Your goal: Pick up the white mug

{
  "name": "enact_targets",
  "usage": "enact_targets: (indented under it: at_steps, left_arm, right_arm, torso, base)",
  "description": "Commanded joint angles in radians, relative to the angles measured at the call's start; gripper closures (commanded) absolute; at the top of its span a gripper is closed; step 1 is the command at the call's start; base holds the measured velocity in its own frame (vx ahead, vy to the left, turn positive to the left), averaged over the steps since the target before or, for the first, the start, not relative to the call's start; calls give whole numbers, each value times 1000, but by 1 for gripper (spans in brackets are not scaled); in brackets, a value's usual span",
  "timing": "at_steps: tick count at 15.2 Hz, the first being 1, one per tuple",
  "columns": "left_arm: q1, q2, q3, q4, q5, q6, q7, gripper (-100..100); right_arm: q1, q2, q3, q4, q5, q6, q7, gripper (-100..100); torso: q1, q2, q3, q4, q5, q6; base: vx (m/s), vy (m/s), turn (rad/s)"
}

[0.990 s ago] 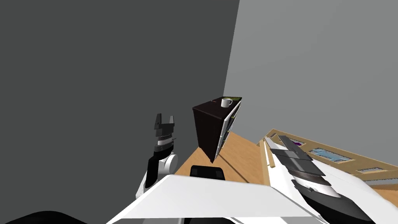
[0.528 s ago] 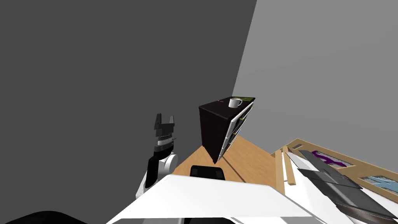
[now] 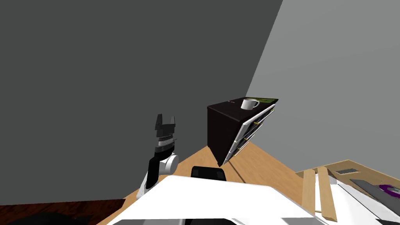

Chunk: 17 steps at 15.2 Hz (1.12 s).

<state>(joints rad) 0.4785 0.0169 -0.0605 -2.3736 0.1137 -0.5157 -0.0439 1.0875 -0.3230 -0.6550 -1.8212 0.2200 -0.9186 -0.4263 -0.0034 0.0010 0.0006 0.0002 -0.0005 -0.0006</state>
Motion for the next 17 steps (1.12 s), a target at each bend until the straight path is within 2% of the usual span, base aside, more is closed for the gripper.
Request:
enact_targets:
  at_steps: [1,2,3,4,5,6,7,8,9,10,12,13,15,16,17]
  left_arm:
    - [0,0,0,0,0,0,0,0]
    - [0,0,0,0,0,0,0,0]
    - [0,0,0,0,0,0,0,0]
    - [0,0,0,0,0,0,0,0]
    - [0,0,0,0,0,0,0,0]
    - [0,0,0,0,0,0,0,0]
    - [0,0,0,0,0,0,0,0]
    - [0,0,0,0,0,0,0,0]
    - [0,0,0,0,0,0,0,0]
    - [0,0,0,0,0,0,0,0]
    - [0,0,0,0,0,0,0,0]
    - [0,0,0,0,0,0,0,0]
    - [0,0,0,0,0,0,0,0]
    - [0,0,0,0,0,0,0,0]
    - [0,0,0,0,0,0,0,0]
  right_arm:
    - [23,-12,-31,15,7,-7,-10,-100]
    - [66,-34,-66,59,29,-37,-30,-100]
    - [80,-34,-87,59,29,-37,-30,-100]
    - [114,-58,-113,98,52,-67,-50,-100]
    - [137,-58,-134,103,52,-67,-50,-100]
    - [137,-58,-147,103,52,-67,-50,-100]
    - [175,-81,-176,144,74,-96,-70,-100]
    - [195,-81,-198,148,74,-96,-70,-100]
    - [195,-81,-206,148,74,-96,-70,-100]
    - [238,-105,-238,177,96,-126,-90,-100]
    - [253,-105,-265,192,96,-126,-90,-100]
    - [290,-129,-298,235,119,-156,-109,-100]
    - [311,-129,-324,235,119,-156,-109,-100]
    - [339,-153,-354,278,141,-185,-128,-100]
    - [366,-153,-377,278,141,-185,-128,-100]
  torso:
    - [0,0,0,0,0,0]
    - [0,0,0,0,0,1]
    - [-1,0,0,0,0,0]
    - [-3,0,0,0,0,-1]
    - [-4,0,0,0,-1,-1]
    - [-5,0,0,0,-1,-1]
    - [-3,-1,0,0,-1,0]
    - [-3,-1,-1,0,0,-1]
    - [-3,-1,-1,0,-1,0]
    - [-3,-2,-1,0,-1,0]
    - [-3,-2,-1,0,-1,-1]
    - [-2,-3,-1,0,-1,0]
    - [-2,-3,-2,-1,0,0]
    - [-2,-4,-2,-1,0,1]
    - [-1,-4,-2,-1,0,-1]
  base:
    - [-19,2,194]
    - [-20,-15,368]
    - [-29,-61,505]
    - [-25,-45,441]
    - [-35,-61,463]
    - [-19,-30,237]
    - [-14,-19,380]
    - [-16,-38,396]
    - [-18,-40,185]
    - [-15,-24,365]
    - [-6,-21,315]
    - [-3,-11,382]
    - [1,-15,273]
    - [4,-8,365]
    - [4,-14,408]
